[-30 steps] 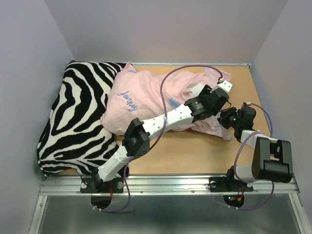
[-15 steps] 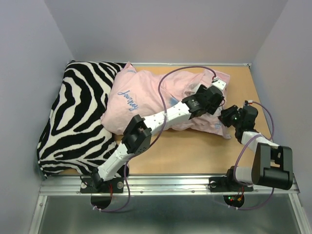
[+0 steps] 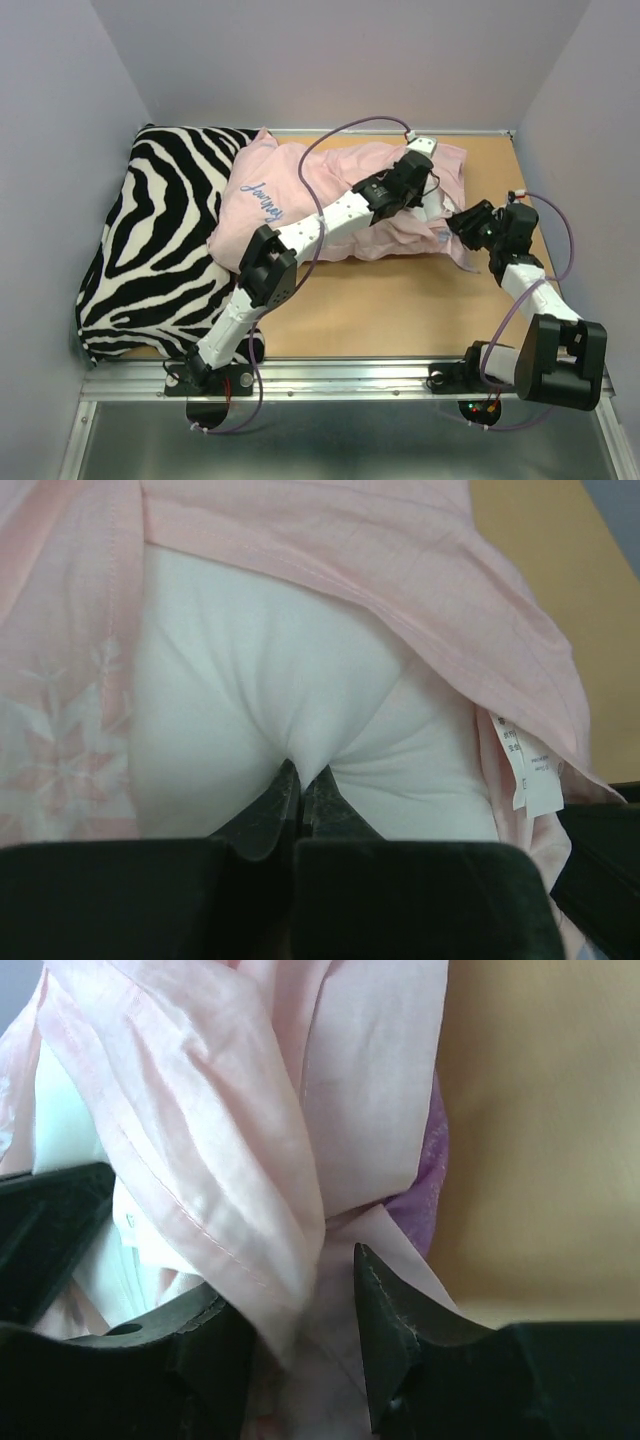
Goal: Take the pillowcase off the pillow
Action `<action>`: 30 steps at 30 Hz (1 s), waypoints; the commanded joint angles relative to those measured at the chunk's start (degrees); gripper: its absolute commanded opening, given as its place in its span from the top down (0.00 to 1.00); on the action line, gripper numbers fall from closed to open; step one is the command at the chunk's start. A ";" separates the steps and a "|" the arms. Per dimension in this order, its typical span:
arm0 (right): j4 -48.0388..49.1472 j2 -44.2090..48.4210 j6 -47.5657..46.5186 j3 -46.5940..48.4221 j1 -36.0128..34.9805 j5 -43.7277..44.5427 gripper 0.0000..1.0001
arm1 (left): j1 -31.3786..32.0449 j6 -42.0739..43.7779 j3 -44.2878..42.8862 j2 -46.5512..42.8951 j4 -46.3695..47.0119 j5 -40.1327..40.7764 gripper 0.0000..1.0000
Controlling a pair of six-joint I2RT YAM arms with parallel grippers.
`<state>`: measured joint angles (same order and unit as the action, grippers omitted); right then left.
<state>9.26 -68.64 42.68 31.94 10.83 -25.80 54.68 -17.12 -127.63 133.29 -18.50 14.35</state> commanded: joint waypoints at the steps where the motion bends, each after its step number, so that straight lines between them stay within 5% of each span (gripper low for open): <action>1: -9.06 3.07 -3.91 5.14 -1.07 1.09 0.53 | -5.18 -3.52 1.95 -6.99 3.29 6.65 1.00; 6: -14.35 5.97 -4.62 6.29 -1.07 2.78 0.58 | -6.86 -5.29 3.36 -9.63 5.32 8.51 1.00; 9: -16.10 7.81 -5.14 6.55 -1.07 3.91 0.92 | -6.86 -5.64 2.39 -9.81 5.32 10.08 1.00; 11: -17.16 8.00 -5.85 7.08 -1.07 4.97 0.99 | -7.13 -6.08 2.30 -10.25 5.49 10.78 1.00; 30: -21.21 11.78 -6.29 1.98 -1.07 12.61 0.99 | -17.05 -7.13 -3.85 -12.09 5.67 4.64 1.00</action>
<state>-7.31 -57.04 38.24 36.40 9.54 -17.26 45.34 -26.30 -126.72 128.29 -15.81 9.63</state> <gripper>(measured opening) 0.022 0.044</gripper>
